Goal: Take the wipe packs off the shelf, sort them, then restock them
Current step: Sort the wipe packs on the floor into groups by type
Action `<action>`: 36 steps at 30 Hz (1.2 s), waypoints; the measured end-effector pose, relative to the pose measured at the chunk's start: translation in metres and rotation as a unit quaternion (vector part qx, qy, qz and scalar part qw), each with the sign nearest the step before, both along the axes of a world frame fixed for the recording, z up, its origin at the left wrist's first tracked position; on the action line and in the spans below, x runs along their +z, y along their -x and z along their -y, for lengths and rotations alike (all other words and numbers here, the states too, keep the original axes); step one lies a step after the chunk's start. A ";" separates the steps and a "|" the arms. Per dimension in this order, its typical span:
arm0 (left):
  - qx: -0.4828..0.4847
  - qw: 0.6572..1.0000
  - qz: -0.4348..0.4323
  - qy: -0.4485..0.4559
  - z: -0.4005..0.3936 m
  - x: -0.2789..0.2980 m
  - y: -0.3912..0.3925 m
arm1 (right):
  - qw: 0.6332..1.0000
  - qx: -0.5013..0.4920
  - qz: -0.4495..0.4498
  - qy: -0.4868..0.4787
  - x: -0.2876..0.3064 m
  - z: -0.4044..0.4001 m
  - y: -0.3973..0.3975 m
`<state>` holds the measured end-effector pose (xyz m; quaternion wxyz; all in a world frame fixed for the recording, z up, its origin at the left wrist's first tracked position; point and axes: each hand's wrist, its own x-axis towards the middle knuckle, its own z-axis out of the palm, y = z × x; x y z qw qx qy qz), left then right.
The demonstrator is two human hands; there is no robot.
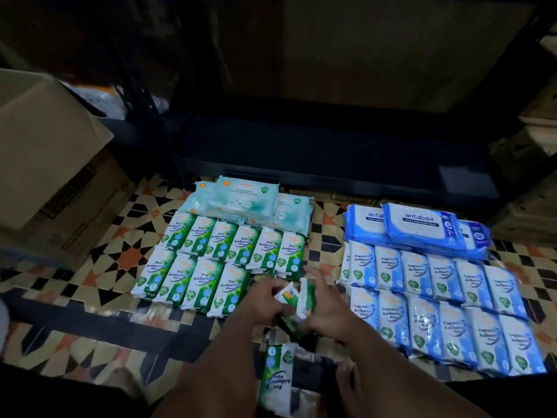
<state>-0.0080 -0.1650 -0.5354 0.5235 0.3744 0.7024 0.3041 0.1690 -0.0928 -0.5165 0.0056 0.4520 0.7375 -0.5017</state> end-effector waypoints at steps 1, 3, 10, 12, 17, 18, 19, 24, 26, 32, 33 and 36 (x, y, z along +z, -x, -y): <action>0.034 0.998 0.043 0.014 0.002 0.010 0.005 | 0.997 -0.053 -0.033 0.039 0.008 0.000 0.004; 0.096 0.985 0.143 0.034 0.007 0.027 0.017 | 0.970 -0.170 -0.110 0.133 0.025 0.000 0.011; 0.241 0.942 0.228 -0.049 0.036 0.060 0.052 | 0.776 -0.416 -0.308 0.359 0.043 -0.004 0.022; 0.255 0.948 0.174 -0.078 0.044 0.058 0.055 | 0.761 -0.422 -0.322 0.373 0.046 0.002 0.024; 0.304 0.935 0.146 -0.114 0.057 0.049 0.053 | 0.792 -0.413 -0.303 0.333 0.049 0.017 0.035; 0.310 0.932 0.148 -0.115 0.060 0.048 0.052 | 0.798 -0.408 -0.295 0.331 0.047 0.019 0.037; 0.318 0.928 0.155 -0.119 0.063 0.047 0.050 | 0.799 -0.409 -0.290 0.331 0.046 0.019 0.038; 0.342 0.912 0.187 -0.130 0.072 0.037 0.047 | 0.818 -0.394 -0.274 0.316 0.048 0.023 0.043; 0.342 0.912 0.198 -0.110 0.070 0.037 0.050 | 0.827 -0.394 -0.262 0.304 0.047 0.023 0.043; 0.347 0.921 0.156 -0.081 0.061 0.039 0.058 | 0.832 -0.444 -0.231 0.240 0.041 0.023 0.038; 0.366 0.914 0.150 -0.087 0.060 0.041 0.059 | 0.836 -0.446 -0.224 0.228 0.039 0.023 0.037; 0.418 0.891 0.150 -0.096 0.057 0.047 0.056 | 0.846 -0.448 -0.198 0.212 0.020 0.019 0.036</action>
